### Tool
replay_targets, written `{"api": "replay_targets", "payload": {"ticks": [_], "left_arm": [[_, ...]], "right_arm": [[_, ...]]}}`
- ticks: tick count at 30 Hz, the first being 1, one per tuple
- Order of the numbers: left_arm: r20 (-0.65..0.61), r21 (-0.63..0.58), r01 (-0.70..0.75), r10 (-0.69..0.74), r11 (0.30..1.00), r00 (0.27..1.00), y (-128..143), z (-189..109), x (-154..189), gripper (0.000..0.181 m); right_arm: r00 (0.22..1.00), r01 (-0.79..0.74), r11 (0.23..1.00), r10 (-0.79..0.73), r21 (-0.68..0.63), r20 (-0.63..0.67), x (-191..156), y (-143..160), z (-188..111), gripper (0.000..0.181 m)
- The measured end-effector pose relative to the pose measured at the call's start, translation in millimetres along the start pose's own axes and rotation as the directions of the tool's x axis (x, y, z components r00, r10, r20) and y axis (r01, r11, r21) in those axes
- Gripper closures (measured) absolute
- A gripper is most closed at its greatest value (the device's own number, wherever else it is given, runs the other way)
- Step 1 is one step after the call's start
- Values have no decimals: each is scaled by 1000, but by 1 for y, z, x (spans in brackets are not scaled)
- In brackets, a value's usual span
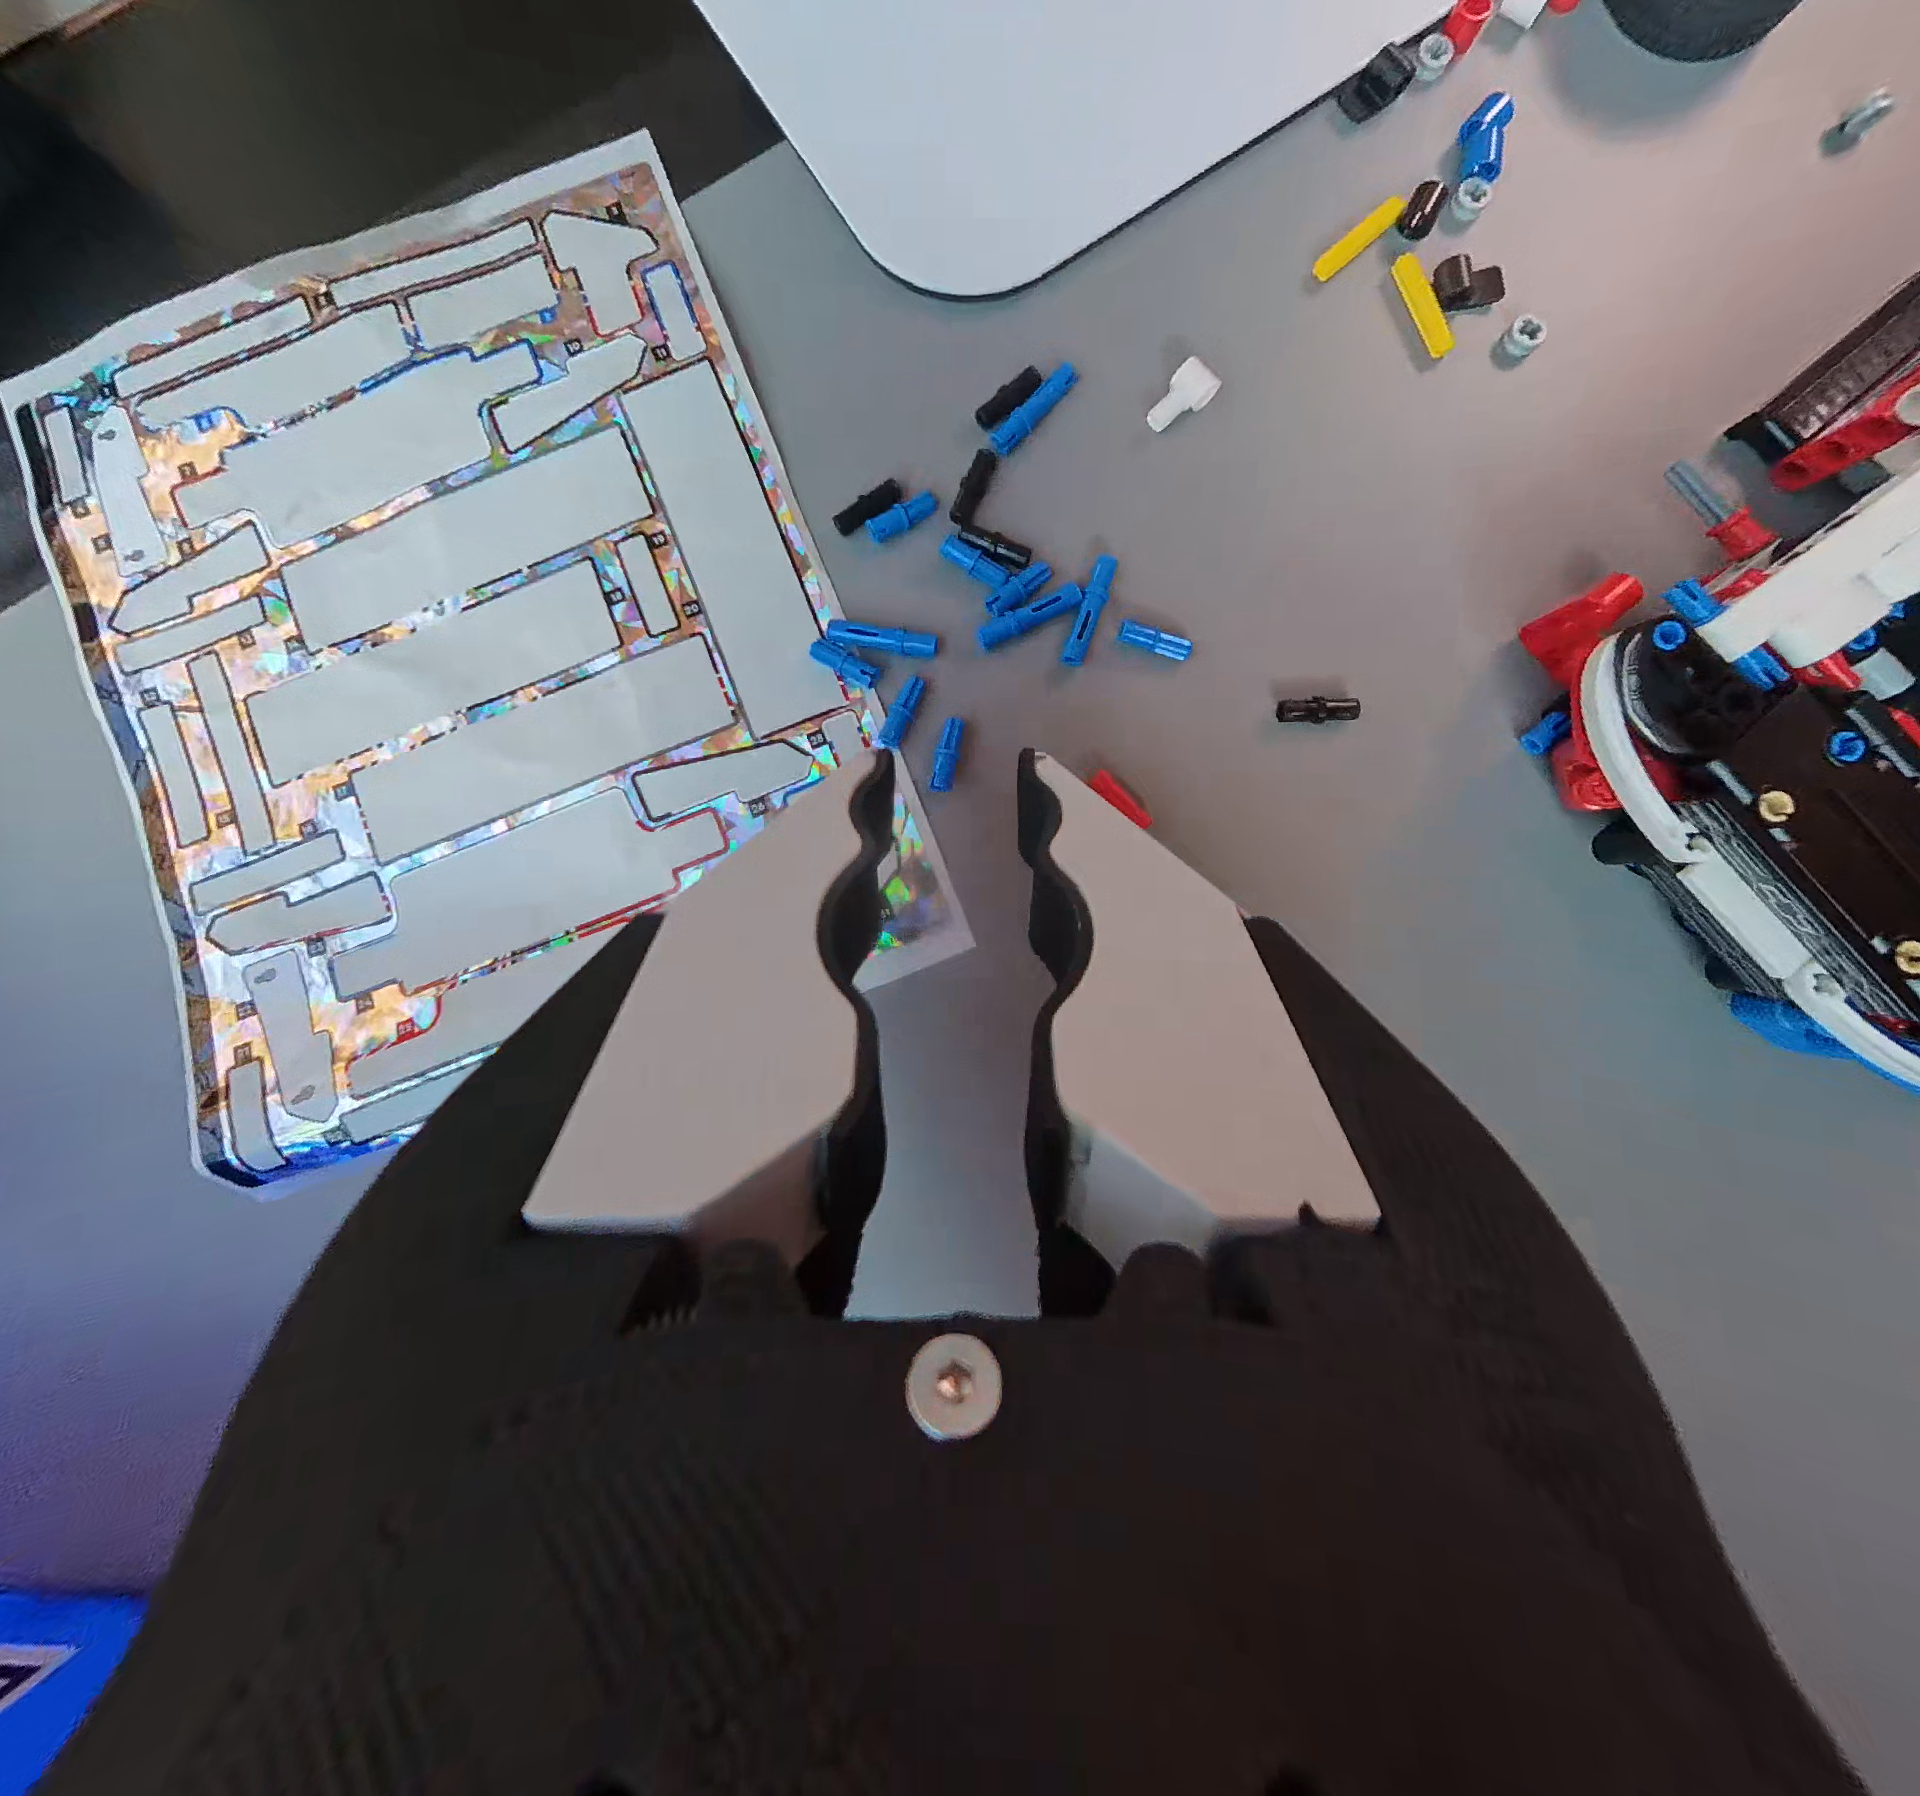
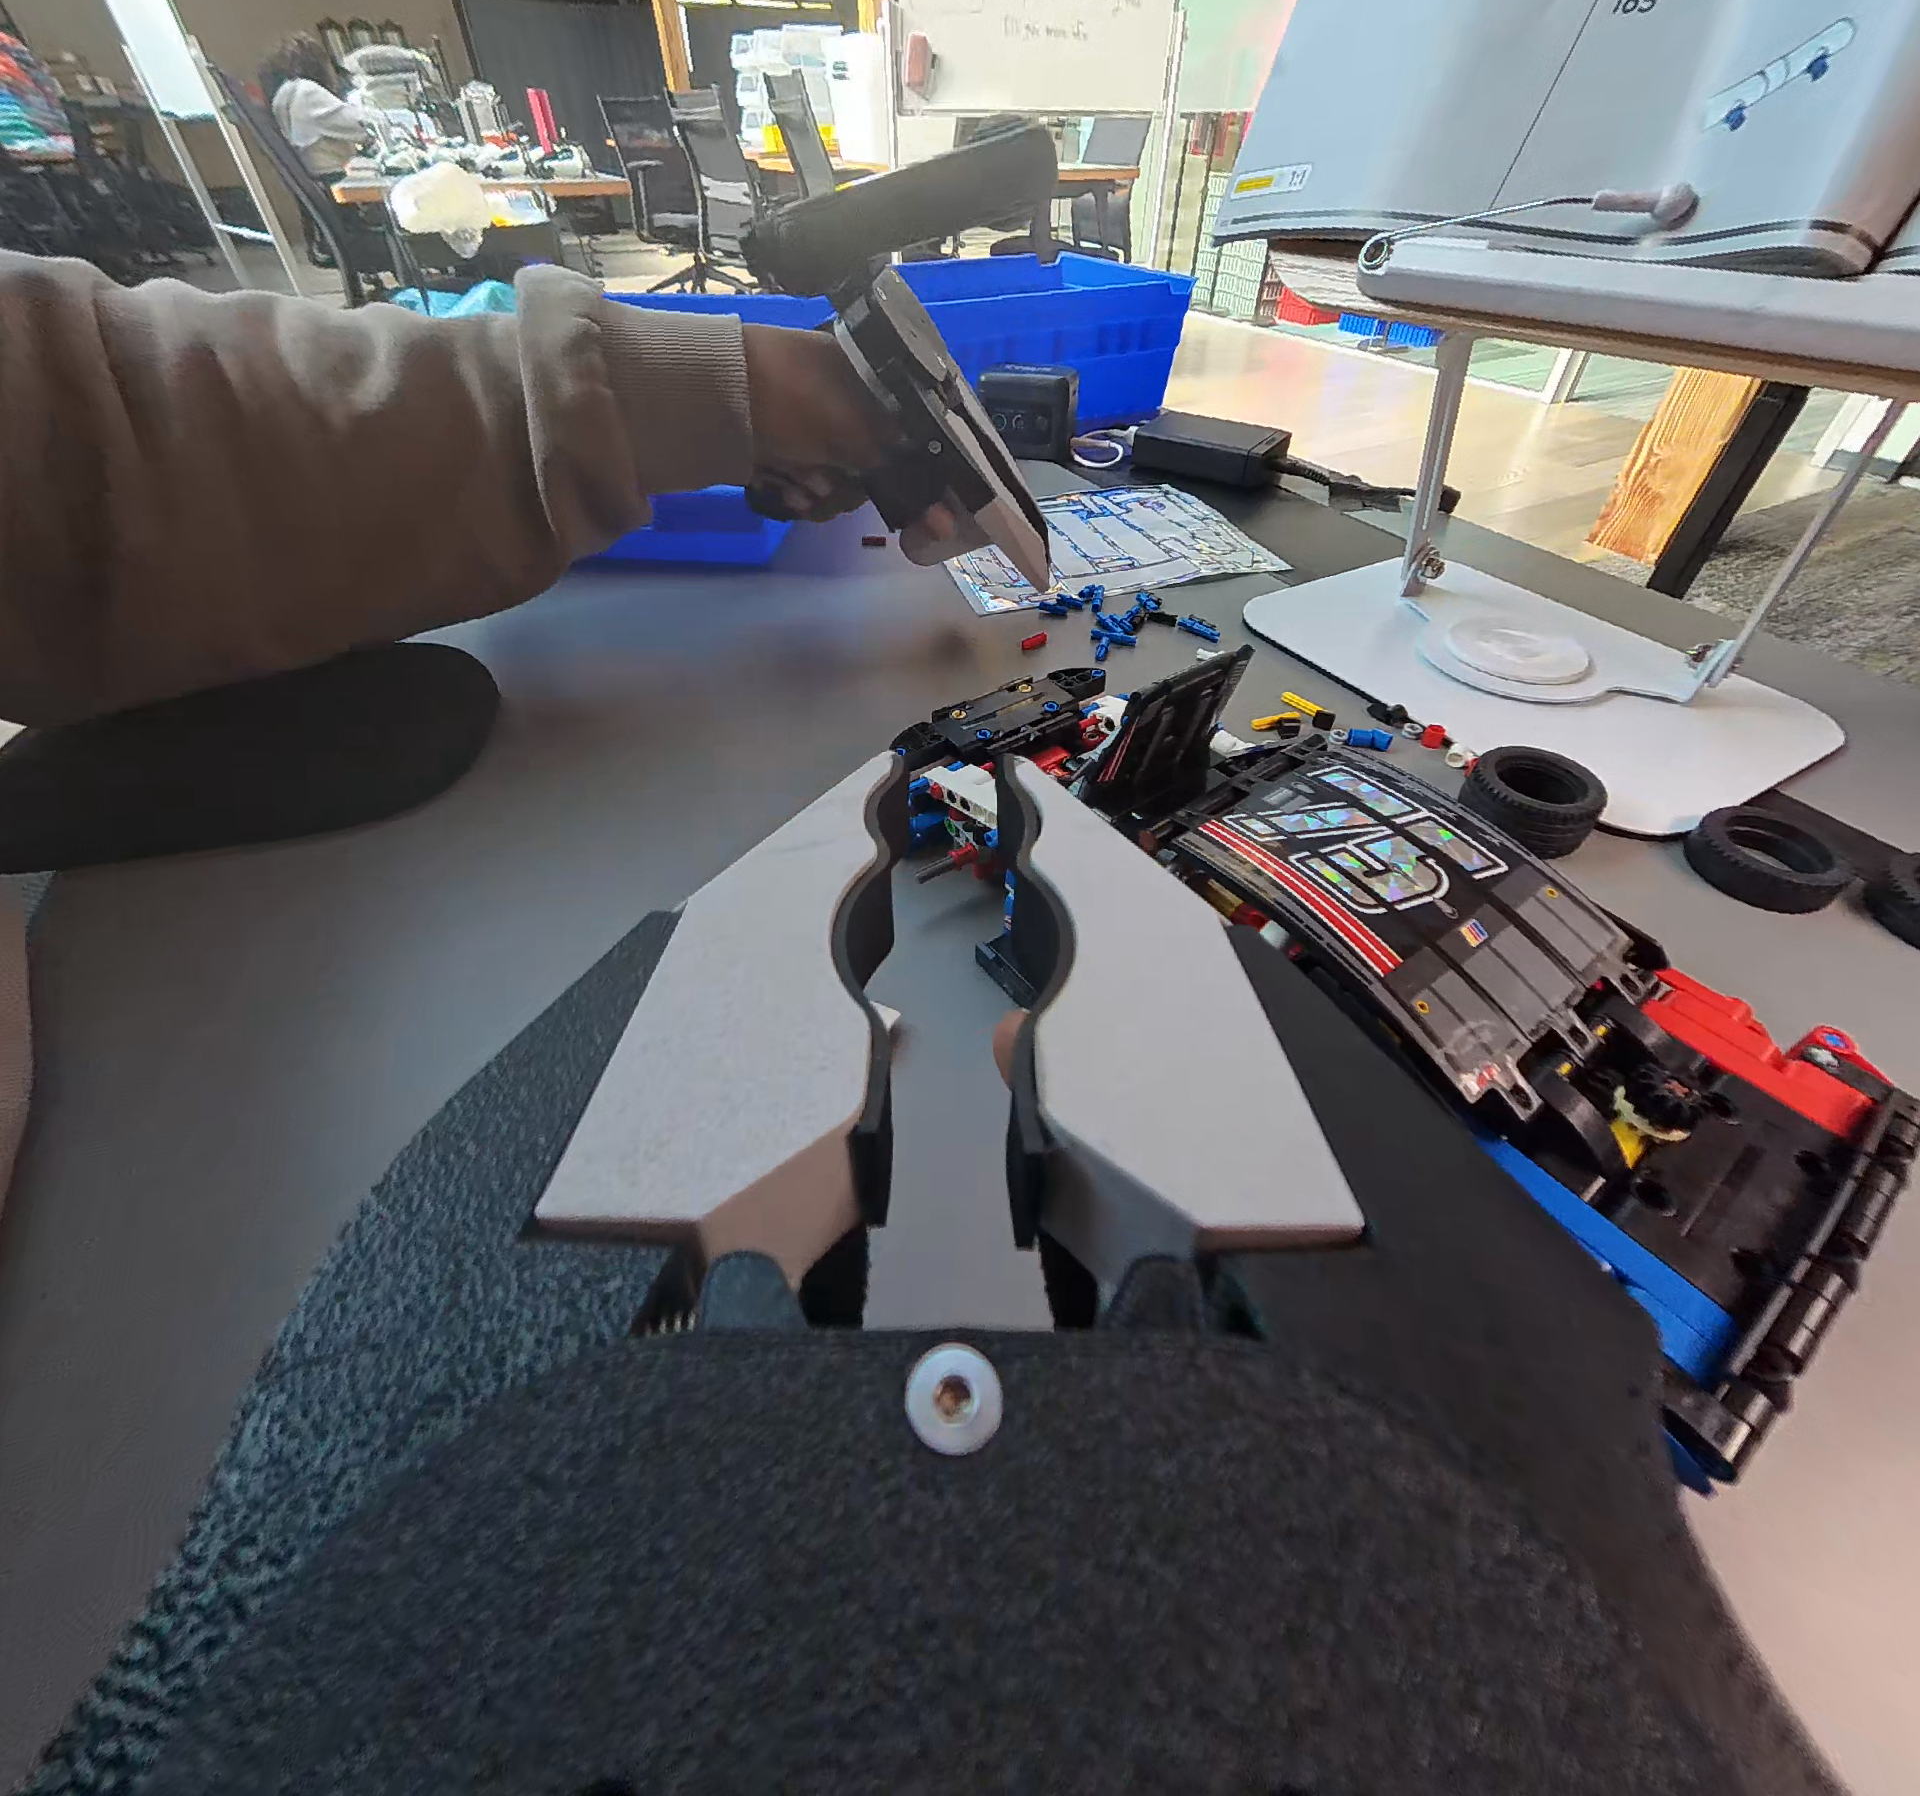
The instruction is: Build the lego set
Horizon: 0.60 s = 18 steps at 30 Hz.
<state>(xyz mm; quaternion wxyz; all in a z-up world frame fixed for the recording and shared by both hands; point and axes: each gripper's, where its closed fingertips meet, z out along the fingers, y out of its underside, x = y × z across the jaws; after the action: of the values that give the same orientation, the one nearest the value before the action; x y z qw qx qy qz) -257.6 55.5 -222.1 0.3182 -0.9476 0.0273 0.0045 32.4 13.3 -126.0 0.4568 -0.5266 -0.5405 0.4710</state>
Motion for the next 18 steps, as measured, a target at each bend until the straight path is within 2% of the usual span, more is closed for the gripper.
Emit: {"api": "replay_targets", "payload": {"ticks": [7, 10, 13, 15, 18], "left_arm": [[3, -73, -36, 36, 997, 999, 12, 14, 0, 167], [6, -54, -50, 51, 997, 999, 11, 16, 0, 179], [12, -57, -101, 101, 993, 995, 12, 14, 3, 179], [-43, -18, -164, 163, 986, 986, 9, 4, 23, 179], [-251, 30, -339, 335, 940, 908, 20, -28, 94, 179]], "right_arm": [[1000, 24, 1000, -24, -11, 6, -2, 2, -1, 167], [1000, 28, 999, -28, -16, 2, -1, 2, -1, 168], [1000, 28, 999, -28, -20, -2, -1, 4, 0, 168], [999, 35, 999, -36, -19, -11, 1, 3, -1, 168], [998, 41, 999, -41, -10, -36, 6, 1, -3, 168]]}}
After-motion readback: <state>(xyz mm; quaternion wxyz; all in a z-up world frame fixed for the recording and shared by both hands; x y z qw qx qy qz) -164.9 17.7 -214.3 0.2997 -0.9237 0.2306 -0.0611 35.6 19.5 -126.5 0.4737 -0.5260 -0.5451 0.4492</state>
